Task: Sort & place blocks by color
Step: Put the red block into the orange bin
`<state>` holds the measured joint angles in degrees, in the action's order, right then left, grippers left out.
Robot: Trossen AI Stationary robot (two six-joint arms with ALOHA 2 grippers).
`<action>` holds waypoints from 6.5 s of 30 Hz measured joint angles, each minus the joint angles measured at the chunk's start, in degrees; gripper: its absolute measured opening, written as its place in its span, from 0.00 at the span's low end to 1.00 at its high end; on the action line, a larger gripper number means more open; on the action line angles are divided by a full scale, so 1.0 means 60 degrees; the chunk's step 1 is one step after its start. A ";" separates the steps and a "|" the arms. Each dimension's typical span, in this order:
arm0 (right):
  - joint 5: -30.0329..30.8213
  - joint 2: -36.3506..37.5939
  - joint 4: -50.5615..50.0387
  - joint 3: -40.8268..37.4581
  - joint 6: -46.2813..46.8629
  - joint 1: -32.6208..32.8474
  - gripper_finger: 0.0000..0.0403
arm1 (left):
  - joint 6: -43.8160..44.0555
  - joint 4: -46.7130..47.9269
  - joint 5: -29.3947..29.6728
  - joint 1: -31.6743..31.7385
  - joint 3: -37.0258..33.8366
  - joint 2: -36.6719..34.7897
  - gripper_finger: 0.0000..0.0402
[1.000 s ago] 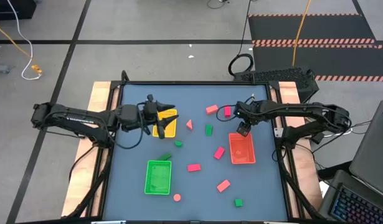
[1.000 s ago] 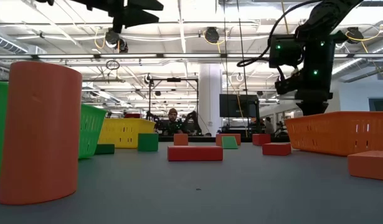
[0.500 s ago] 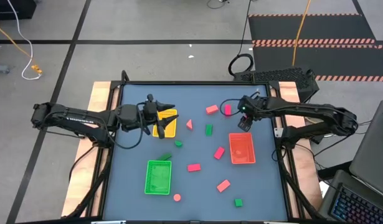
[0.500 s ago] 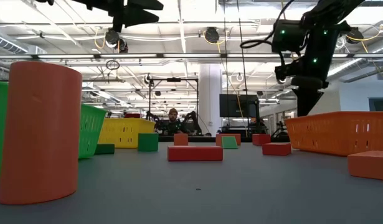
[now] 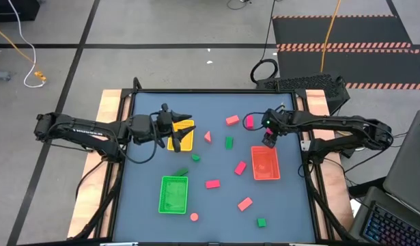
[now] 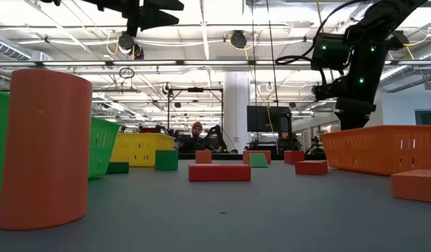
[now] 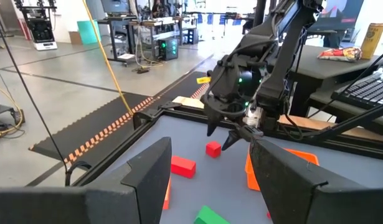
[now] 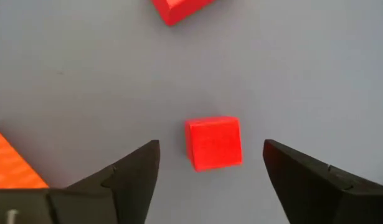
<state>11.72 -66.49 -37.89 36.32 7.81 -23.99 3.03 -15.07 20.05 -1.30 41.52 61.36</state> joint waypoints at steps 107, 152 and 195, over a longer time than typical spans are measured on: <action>-0.0758 -0.2384 0.3544 0.1020 0.1702 -0.0194 0.73 | 0.0005 -0.0329 0.0004 0.0036 -0.0011 0.0004 0.55; -0.0233 -0.2984 0.3199 0.1475 -0.0745 -0.0466 0.29 | 0.0039 -0.0033 0.0004 0.0034 -0.0011 0.0001 0.55; -0.0218 0.0984 -0.1957 0.1468 0.6981 0.6803 0.33 | 0.0261 -0.0002 0.0004 0.0011 -0.0011 0.0004 0.55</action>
<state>10.41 -60.59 -49.63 45.12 49.70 16.83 4.60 -15.08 20.08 -1.23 41.45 61.39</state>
